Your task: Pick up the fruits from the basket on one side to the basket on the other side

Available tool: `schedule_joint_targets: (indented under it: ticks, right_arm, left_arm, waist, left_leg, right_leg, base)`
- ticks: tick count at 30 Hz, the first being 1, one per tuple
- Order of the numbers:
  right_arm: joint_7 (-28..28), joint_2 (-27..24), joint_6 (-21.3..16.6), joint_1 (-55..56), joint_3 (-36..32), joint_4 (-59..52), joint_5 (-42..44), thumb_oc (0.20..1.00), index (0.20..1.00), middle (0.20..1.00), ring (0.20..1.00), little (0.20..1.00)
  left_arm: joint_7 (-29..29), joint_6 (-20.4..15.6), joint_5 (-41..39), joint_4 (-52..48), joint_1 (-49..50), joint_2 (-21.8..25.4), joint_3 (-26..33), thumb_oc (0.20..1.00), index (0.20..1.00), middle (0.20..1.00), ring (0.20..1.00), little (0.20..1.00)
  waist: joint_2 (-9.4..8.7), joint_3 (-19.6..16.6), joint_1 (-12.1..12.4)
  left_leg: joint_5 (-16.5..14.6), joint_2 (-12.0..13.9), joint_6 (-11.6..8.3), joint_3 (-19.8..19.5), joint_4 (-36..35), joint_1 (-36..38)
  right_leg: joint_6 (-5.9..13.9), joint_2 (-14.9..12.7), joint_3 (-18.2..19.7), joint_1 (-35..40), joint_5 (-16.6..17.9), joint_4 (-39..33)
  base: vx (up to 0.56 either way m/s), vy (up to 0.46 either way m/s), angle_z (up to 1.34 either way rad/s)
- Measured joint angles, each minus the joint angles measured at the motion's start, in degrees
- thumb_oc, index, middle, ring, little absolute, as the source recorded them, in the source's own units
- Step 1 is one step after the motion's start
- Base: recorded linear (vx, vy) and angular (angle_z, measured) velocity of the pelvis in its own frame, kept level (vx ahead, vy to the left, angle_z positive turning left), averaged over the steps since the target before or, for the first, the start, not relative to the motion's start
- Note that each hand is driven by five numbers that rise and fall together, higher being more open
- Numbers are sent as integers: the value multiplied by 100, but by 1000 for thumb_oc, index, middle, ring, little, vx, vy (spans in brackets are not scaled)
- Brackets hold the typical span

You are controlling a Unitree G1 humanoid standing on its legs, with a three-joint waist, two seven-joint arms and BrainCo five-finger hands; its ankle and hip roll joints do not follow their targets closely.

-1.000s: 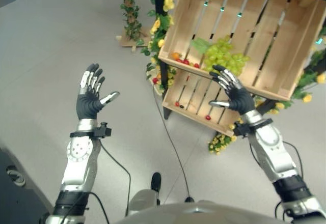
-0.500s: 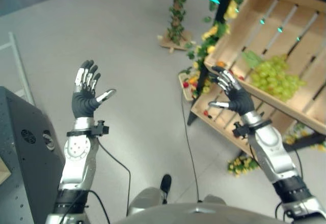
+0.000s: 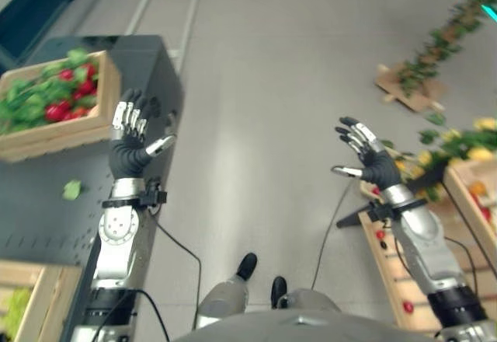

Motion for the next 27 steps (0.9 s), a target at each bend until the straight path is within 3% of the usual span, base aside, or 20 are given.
schedule_joint_targets:
  ticks: [1, 2, 3, 4, 5, 6, 7, 9, 10, 11, 12, 14, 16, 18, 20, 21, 24, 27]
  right_arm:
    - [-39, -2, -1, -63, 0, -18, 0, 1000, 1000, 1000, 1000, 1000]
    - [-68, -2, -11, -105, 0, -19, -2, 1000, 1000, 1000, 1000, 1000]
    - [-120, 7, -15, -79, -8, -26, -1, 1000, 1000, 1000, 1000, 1000]
    - [-128, 1, -16, -63, -9, -27, -1, 1000, 1000, 1000, 1000, 1000]
    - [-144, -12, -30, 56, -62, -70, 0, 1000, 1000, 1000, 1000, 1000]
    - [-143, 0, -34, 144, -111, -114, 1, 1000, 1000, 1000, 1000, 1000]
    - [-178, 21, -64, 270, -159, -182, 27, 1000, 1000, 1000, 1000, 1000]
    - [-195, 29, -69, 372, -196, -192, 55, 1000, 1000, 1000, 1000, 1000]
    - [-194, 36, -74, 409, -210, -196, 56, 1000, 1000, 1000, 1000, 1000]
    - [-198, 61, -79, 515, -260, -241, 58, 1000, 1000, 1000, 1000, 1000]
    - [-188, 206, -101, 635, -390, -237, 72, 1000, 1000, 1000, 1000, 1000]
    - [-203, 252, -124, 735, -492, -224, 158, 1000, 1000, 1000, 1000, 1000]
    - [-196, 383, -131, 669, -442, -199, 160, 1000, 1000, 1000, 1000, 1000]
    - [-183, 431, -147, 576, -381, -190, 158, 1000, 1000, 1000, 1000, 1000]
    - [-184, 450, -148, 542, -375, -178, 158, 1000, 1000, 1000, 1000, 1000]
    - [-187, 456, -147, 522, -341, -153, 156, 1000, 1000, 1000, 1000, 1000]
    - [-196, 518, -153, 449, -332, -75, 152, 1000, 1000, 1000, 1000, 1000]
    - [-179, 531, -130, 535, -314, -36, 140, 1000, 1000, 1000, 1000, 1000]
  left_arm:
    - [-2, 23, 0, 9, 0, -1, -4, 1000, 1000, 1000, 1000, 1000]
    - [-16, 25, 0, 12, 4, -3, -6, 1000, 1000, 1000, 1000, 1000]
    - [-81, 31, -1, 5, -4, -7, -36, 1000, 1000, 1000, 1000, 1000]
    - [-109, 32, -2, 14, 2, -9, -46, 1000, 1000, 1000, 1000, 1000]
    - [-187, 35, -11, 11, -7, -16, -126, 1000, 1000, 1000, 1000, 1000]
    - [-214, 34, -27, -5, -4, -34, -156, 1000, 1000, 1000, 1000, 1000]
    - [-301, 39, -28, 4, -67, -31, -165, 1000, 1000, 1000, 1000, 1000]
    - [-326, 46, -32, 0, -168, -47, -243, 1000, 1000, 1000, 1000, 1000]
    - [-338, 46, -29, -22, -173, -35, -282, 1000, 1000, 1000, 1000, 1000]
    - [-362, 47, -30, -28, -235, 18, -379, 1000, 1000, 1000, 1000, 1000]
    - [-417, 47, -30, -39, -327, 33, -435, 1000, 1000, 1000, 1000, 1000]
    - [-427, 41, -29, -71, -379, 53, -542, 1000, 1000, 1000, 1000, 1000]
    - [-423, 57, -31, -66, -276, 222, -559, 1000, 1000, 1000, 1000, 1000]
    - [-453, 75, -28, -74, -83, 382, -494, 1000, 1000, 1000, 1000, 1000]
    - [-453, 88, -25, -69, -6, 402, -449, 1000, 1000, 1000, 1000, 1000]
    - [-456, 113, -23, -64, 67, 401, -424, 1000, 1000, 1000, 1000, 1000]
    - [-487, 142, 24, 17, 127, 344, -377, 1000, 1000, 1000, 1000, 1000]
    - [-537, 159, 27, 17, 155, 352, -371, 1000, 1000, 1000, 1000, 1000]
  waist:
    - [-44, 25, -9]
    - [-80, 44, 22]
    - [-179, 101, -120]
    - [-196, 110, -146]
    - [-228, 119, -228]
    - [-206, 103, -331]
    - [-199, 96, -504]
    - [-168, 71, -661]
    - [-111, 39, -711]
    - [-97, 25, -837]
    - [-78, 7, -941]
    - [-6, -56, -1038]
    - [-146, -126, -840]
    - [-277, -206, -535]
    - [-278, -205, -496]
    - [-289, -208, -363]
    - [-256, -193, -305]
    - [-212, -181, -420]
  left_leg:
    - [-38, 108, 13, 417, 111, -23]
    - [-64, 116, -18, 583, 246, 22]
    - [-127, 144, -25, 854, 565, 126]
    - [-114, 168, -4, 875, 656, 225]
    - [-198, 327, 149, 1251, 975, 419]
    - [-226, 444, 199, 1452, 1021, 481]
    - [-339, 660, 296, 2004, 1108, 585]
    - [-412, 848, 363, 2459, 1104, 668]
    - [-450, 807, 397, 2567, 1064, 668]
    - [-454, 797, 368, 2608, 995, 655]
    - [-456, 651, 531, 2647, 708, 693]
    - [-523, 551, 633, 2860, 352, 749]
    - [-518, 424, 704, 2852, 160, 768]
    - [-533, 267, 761, 2808, 145, 770]
    - [-524, 218, 775, 2712, 141, 768]
    - [-521, 182, 789, 2656, 139, 759]
    - [-565, 84, 846, 2416, 177, 684]
    - [-594, -6, 967, 2243, 164, 681]
  right_leg:
    - [-2, -46, -7, 28, 0, -31]
    - [-3, -147, -138, 66, -5, -43]
    - [31, -345, -456, 313, -12, -179]
    - [69, -402, -521, 390, -36, -174]
    - [155, -520, -883, 632, -90, -287]
    - [159, -548, -1055, 710, -91, -306]
    - [272, -659, -1528, 845, -162, -315]
    - [412, -795, -1853, 861, -250, -138]
    - [436, -820, -1937, 869, -264, -73]
    - [471, -846, -2024, 922, -283, -46]
    - [494, -929, -2017, 901, -288, 175]
    - [560, -953, -2109, 875, -331, 328]
    - [744, -1099, -1977, 683, -457, 562]
    - [879, -1194, -1837, 692, -380, 305]
    - [899, -1216, -1839, 756, -380, 279]
    - [970, -1234, -1843, 770, -371, 293]
    - [1079, -1334, -1939, 733, -426, 636]
    - [1082, -1713, -1938, 397, -401, 1831]
  base:
    - [-140, -18, 42]
    - [-107, -31, 80]
    - [-102, -16, 84]
    - [-120, -15, 101]
    - [-80, 14, 80]
    - [-78, 28, 128]
    - [-49, 24, 125]
    - [18, 45, 114]
    - [-2, 153, 110]
    - [-21, 184, 140]
    - [-9, 233, 167]
    - [32, 196, 133]
    - [27, 223, 34]
    - [25, 243, 13]
    - [13, 200, 26]
    - [39, 294, 28]
    - [3, 332, 34]
    - [70, 235, 53]
